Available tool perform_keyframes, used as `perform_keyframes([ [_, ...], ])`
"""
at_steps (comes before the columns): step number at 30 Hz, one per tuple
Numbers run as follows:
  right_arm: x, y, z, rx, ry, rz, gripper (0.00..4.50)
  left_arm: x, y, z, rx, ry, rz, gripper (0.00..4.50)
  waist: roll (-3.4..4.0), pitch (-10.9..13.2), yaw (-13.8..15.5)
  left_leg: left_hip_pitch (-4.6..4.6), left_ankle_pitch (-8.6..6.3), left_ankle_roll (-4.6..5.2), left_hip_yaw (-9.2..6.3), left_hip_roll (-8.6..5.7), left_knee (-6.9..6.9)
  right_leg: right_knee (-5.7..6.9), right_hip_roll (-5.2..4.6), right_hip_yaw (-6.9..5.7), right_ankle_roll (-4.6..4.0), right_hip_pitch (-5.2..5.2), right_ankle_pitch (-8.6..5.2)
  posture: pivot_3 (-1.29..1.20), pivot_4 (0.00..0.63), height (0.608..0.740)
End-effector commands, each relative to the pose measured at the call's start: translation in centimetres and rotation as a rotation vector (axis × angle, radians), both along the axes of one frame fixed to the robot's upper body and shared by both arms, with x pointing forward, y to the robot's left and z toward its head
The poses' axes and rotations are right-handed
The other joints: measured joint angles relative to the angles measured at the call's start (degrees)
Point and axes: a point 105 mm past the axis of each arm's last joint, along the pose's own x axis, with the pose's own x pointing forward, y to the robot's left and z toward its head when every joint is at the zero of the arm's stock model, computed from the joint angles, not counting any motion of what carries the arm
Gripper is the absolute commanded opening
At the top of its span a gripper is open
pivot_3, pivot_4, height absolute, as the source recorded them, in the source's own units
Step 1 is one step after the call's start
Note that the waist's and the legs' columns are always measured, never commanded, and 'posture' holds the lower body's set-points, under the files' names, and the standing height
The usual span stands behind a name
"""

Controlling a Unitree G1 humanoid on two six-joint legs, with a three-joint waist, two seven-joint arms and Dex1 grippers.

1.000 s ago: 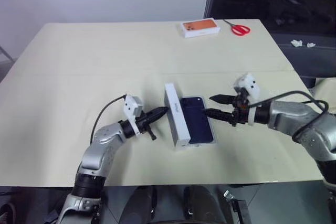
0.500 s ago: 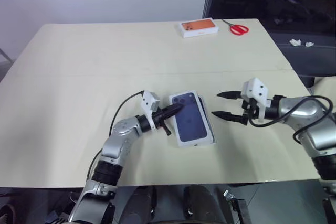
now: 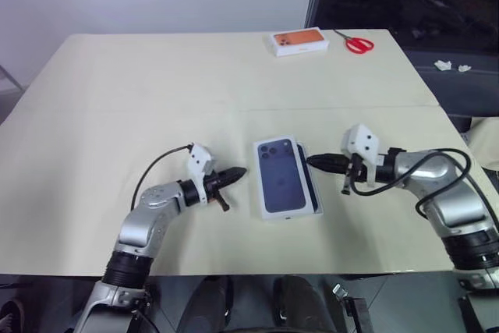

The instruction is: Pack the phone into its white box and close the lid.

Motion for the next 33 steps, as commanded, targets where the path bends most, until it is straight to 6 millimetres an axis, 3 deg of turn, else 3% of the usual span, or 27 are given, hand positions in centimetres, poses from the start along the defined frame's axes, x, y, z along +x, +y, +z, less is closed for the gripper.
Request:
perform_keyframes([
  [1, 0.5, 0.3, 0.3, -0.048, -0.067, 0.001, 0.02, -0.2, -1.1, -0.4, 0.008, 0.005, -0.04, 0.0, 0.04, 0.0, 0.2, 0.0, 0.0, 0.0, 0.0, 0.0, 0.0, 0.0, 0.0, 0.0, 0.0, 0.0, 0.0, 0.0, 0.15, 0.74],
  [6, 0.8, 0.4, 0.0, -0.062, -0.075, -0.017, 0.02, 0.5, -3.3, -0.3, -0.006, -0.013, -0.069, 0.0, 0.05, 0.0, 0.8, 0.04, 0.0, -0.01, -0.03, -0.07, 0.03, 0.0, -0.07, -0.05, -0.01, 0.08, 0.0, 0.0, 0.15, 0.74],
  [12, 0.6, 0.6, 0.3, -0.055, -0.074, -0.014, 0.02, 0.7, -4.5, 0.5, -0.055, -0.022, -0.088, 0.0, 0.06, 0.0, 0.6, 0.06, 0.0, 0.0, -0.04, -0.11, 0.04, 0.0, -0.09, -0.04, -0.01, 0.11, 0.0, 0.0, 0.15, 0.74],
  [21, 0.3, -1.7, 0.1, -0.133, -0.067, -0.033, 0.02, -0.1, -6.1, 1.0, -0.096, -0.01, -0.127, 0.0, 0.05, 0.0, 0.6, 0.05, 0.0, 0.0, -0.04, -0.11, 0.05, 0.0, -0.07, -0.05, 0.0, 0.11, 0.0, 0.0, 0.15, 0.74],
  [33, -0.4, -2.0, -1.9, -0.196, -0.051, -0.025, 0.02, -0.2, -6.4, 0.6, -0.079, -0.008, -0.126, 0.0, 0.04, 0.0, 0.6, 0.05, 0.0, 0.0, -0.04, -0.11, 0.05, -0.01, -0.06, -0.05, 0.0, 0.12, 0.0, 0.0, 0.15, 0.74],
])
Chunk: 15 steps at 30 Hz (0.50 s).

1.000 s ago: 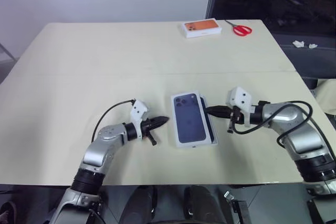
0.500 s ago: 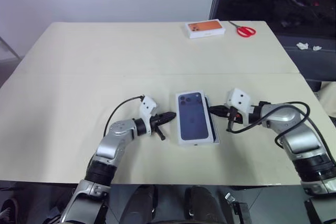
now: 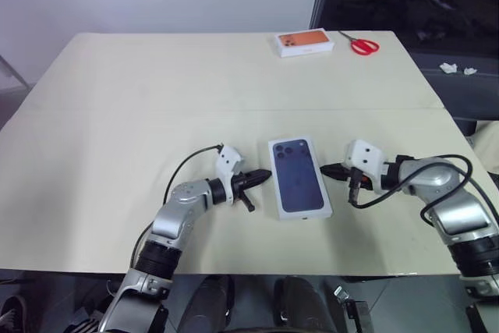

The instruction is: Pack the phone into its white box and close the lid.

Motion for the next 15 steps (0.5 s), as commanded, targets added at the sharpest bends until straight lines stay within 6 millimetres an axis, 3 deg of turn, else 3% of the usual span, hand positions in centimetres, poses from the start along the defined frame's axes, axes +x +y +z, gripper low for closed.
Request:
perform_keyframes([
  [1, -0.2, 1.1, 0.1, 0.006, -0.025, 0.04, 0.02, -0.8, -1.4, 0.5, -0.011, -0.028, -0.055, 0.0, 0.0, 0.0, 0.0, 0.0, 0.0, 0.0, 0.0, 0.0, 0.0, 0.0, 0.0, 0.0, 0.0, 0.0, 0.0, 0.0, 0.15, 0.74],
  [4, 0.0, 1.0, 0.3, 0.005, -0.036, 0.036, 0.02, -0.8, -1.4, 0.9, -0.036, -0.03, -0.049, 0.0, 0.0, 0.0, -0.1, 0.01, 0.0, 0.0, 0.0, 0.0, 0.0, 0.0, 0.01, 0.01, 0.0, 0.0, 0.0, 0.0, 0.15, 0.74],
  [9, 1.4, -1.1, 1.9, -0.039, -0.097, -0.017, 0.02, -0.8, -1.3, 1.0, -0.026, -0.038, -0.046, 0.0, 0.0, 0.0, 0.0, 0.0, 0.01, -0.01, 0.0, 0.0, 0.0, 0.0, 0.02, 0.01, 0.0, -0.01, 0.0, 0.0, 0.15, 0.74],
  [15, 2.2, 1.2, 7.7, 0.294, -0.126, -0.021, 0.02, -0.9, -1.2, 0.7, -0.022, -0.035, -0.045, 0.0, -0.01, 0.0, -0.1, 0.0, 0.01, -0.02, 0.0, 0.01, 0.0, 0.01, 0.02, 0.01, 0.0, -0.01, 0.0, 0.0, 0.15, 0.74],
])
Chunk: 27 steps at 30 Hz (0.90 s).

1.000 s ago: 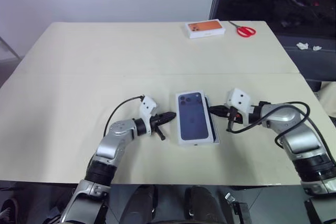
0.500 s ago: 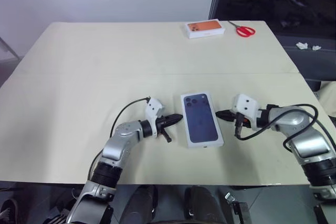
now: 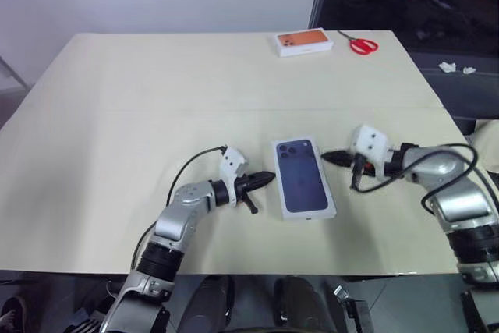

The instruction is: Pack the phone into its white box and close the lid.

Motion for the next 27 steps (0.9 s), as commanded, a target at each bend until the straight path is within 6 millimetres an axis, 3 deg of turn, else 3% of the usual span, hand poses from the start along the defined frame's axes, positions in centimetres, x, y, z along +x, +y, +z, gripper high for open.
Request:
perform_keyframes([
  [1, -0.2, 2.1, 4.4, 0.207, -0.057, 0.044, 0.02, -0.5, -0.7, 0.7, -0.019, -0.033, -0.029, 0.0, 0.0, 0.0, 0.0, 0.0, 0.0, 0.0, -0.01, 0.01, 0.0, 0.0, 0.0, 0.0, 0.0, 0.0, 0.0, 0.0, 0.15, 0.74],
  [6, -0.8, 4.1, 4.9, 0.347, -0.005, 0.075, 0.02, -0.5, -0.8, 0.9, -0.022, -0.036, -0.029, 0.0, -0.01, 0.0, 0.1, -0.03, 0.0, 0.0, -0.04, 0.01, 0.0, -0.02, -0.03, -0.03, 0.0, 0.0, 0.0, 0.0, 0.15, 0.74],
  [9, -1.1, 4.2, 1.8, 0.243, 0.036, 0.061, 0.02, -0.5, -0.8, 0.9, -0.021, -0.037, -0.026, 0.0, -0.01, 0.0, 0.1, -0.04, -0.01, 0.01, -0.03, -0.02, 0.01, -0.02, -0.06, -0.01, 0.0, -0.01, 0.0, 0.0, 0.15, 0.74],
  [13, -0.9, 2.3, -2.6, 0.116, 0.084, -0.013, 0.02, -0.5, -0.7, 0.9, -0.021, -0.036, -0.022, 0.0, 0.0, 0.0, 0.0, -0.03, -0.01, 0.02, 0.0, -0.02, 0.01, -0.01, -0.05, -0.01, 0.0, -0.02, 0.0, 0.0, 0.15, 0.74],
  [16, -1.8, 1.9, -5.4, 0.051, 0.126, 0.001, 0.02, -0.5, -0.6, 0.9, -0.022, -0.035, -0.016, 0.0, 0.02, 0.0, 0.0, -0.02, -0.01, 0.02, 0.01, -0.02, 0.01, 0.01, -0.03, 0.0, 0.0, -0.02, 0.0, 0.0, 0.15, 0.74],
  [27, -2.0, 3.4, -4.0, 0.1, 0.101, 0.049, 0.02, -0.4, -0.5, 1.1, -0.024, -0.038, -0.012, 0.0, 0.01, 0.0, -0.1, 0.08, 0.0, 0.0, 0.0, 0.01, 0.01, 0.05, 0.04, 0.01, 0.0, 0.06, 0.0, 0.0, 0.15, 0.74],
])
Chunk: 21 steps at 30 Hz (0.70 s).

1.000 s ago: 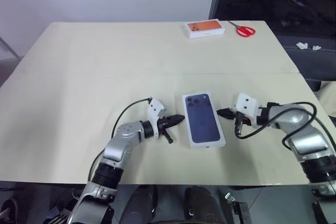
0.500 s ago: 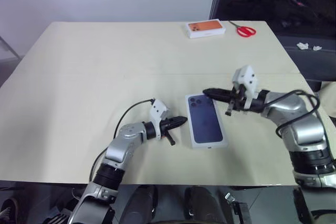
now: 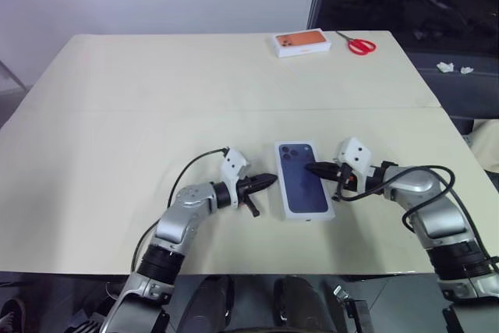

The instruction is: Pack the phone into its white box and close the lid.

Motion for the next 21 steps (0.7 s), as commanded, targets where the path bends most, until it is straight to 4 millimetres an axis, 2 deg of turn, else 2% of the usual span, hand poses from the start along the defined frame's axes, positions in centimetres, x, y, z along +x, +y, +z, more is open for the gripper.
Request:
perform_keyframes([
  [1, -0.2, 1.0, 0.8, 0.027, 0.004, 0.035, 0.02, -0.1, -0.2, 1.2, -0.028, -0.039, -0.009, 0.0, 0.0, 0.0, 0.0, 0.0, 0.0, 0.0, 0.0, 0.0, 0.0, 0.0, 0.0, 0.0, 0.0, 0.0, 0.0, 0.0, 0.15, 0.74],
  [4, -0.3, 0.9, 0.9, 0.031, 0.015, 0.041, 0.02, 0.1, 0.0, 1.8, -0.043, -0.048, -0.001, 0.0, 0.0, 0.0, 0.0, -0.01, 0.0, 0.0, 0.0, 0.0, 0.0, 0.0, -0.01, 0.0, 0.0, 0.0, 0.0, 0.0, 0.15, 0.74],
  [6, -1.2, 0.9, -0.3, -0.031, 0.039, 0.081, 0.02, 0.2, 0.3, 1.9, -0.039, -0.06, 0.006, 0.0, 0.0, 0.0, 0.1, -0.01, 0.0, 0.0, 0.0, 0.0, 0.0, -0.01, -0.01, 0.0, 0.0, -0.01, 0.0, 0.0, 0.15, 0.74],
  [8, -2.2, 1.1, -0.7, -0.023, 0.078, 0.118, 0.02, 0.2, 0.8, 2.0, -0.037, -0.066, 0.013, 0.0, 0.0, 0.0, 0.1, -0.02, 0.0, 0.0, 0.0, 0.0, -0.01, -0.01, -0.01, -0.01, 0.0, -0.01, 0.0, 0.0, 0.15, 0.74],
  [12, -2.9, 1.5, 0.9, 0.063, 0.106, 0.147, 0.02, 0.1, 2.8, 2.2, -0.018, -0.065, 0.046, 0.0, 0.0, 0.0, -0.2, -0.02, 0.0, 0.0, -0.01, 0.02, -0.02, -0.02, 0.0, 0.01, 0.0, -0.02, 0.0, 0.0, 0.15, 0.74],
  [16, -1.4, 2.0, 3.7, 0.157, 0.041, 0.102, 0.02, 0.6, 6.5, 2.8, 0.029, -0.075, 0.105, 0.0, 0.0, 0.0, -0.5, -0.02, 0.0, 0.0, -0.01, 0.05, -0.02, 0.04, 0.0, 0.02, 0.0, -0.07, 0.0, 0.0, 0.15, 0.74],
  [18, -0.4, 2.2, 5.4, 0.215, 0.015, 0.08, 0.02, 0.9, 9.1, 3.6, 0.067, -0.112, 0.146, 0.0, 0.0, 0.0, -0.9, -0.03, 0.0, -0.01, -0.01, 0.05, -0.05, 0.07, 0.01, 0.04, 0.0, -0.12, 0.0, 0.0, 0.15, 0.74],
  [21, 0.0, 2.2, 6.8, 0.261, 0.008, 0.086, 0.02, 1.2, 11.7, 4.5, 0.089, -0.13, 0.189, 0.0, -0.01, 0.0, -1.0, -0.06, 0.02, -0.04, -0.02, 0.06, -0.08, 0.06, 0.01, 0.02, -0.01, -0.15, 0.0, 0.0, 0.15, 0.74],
])
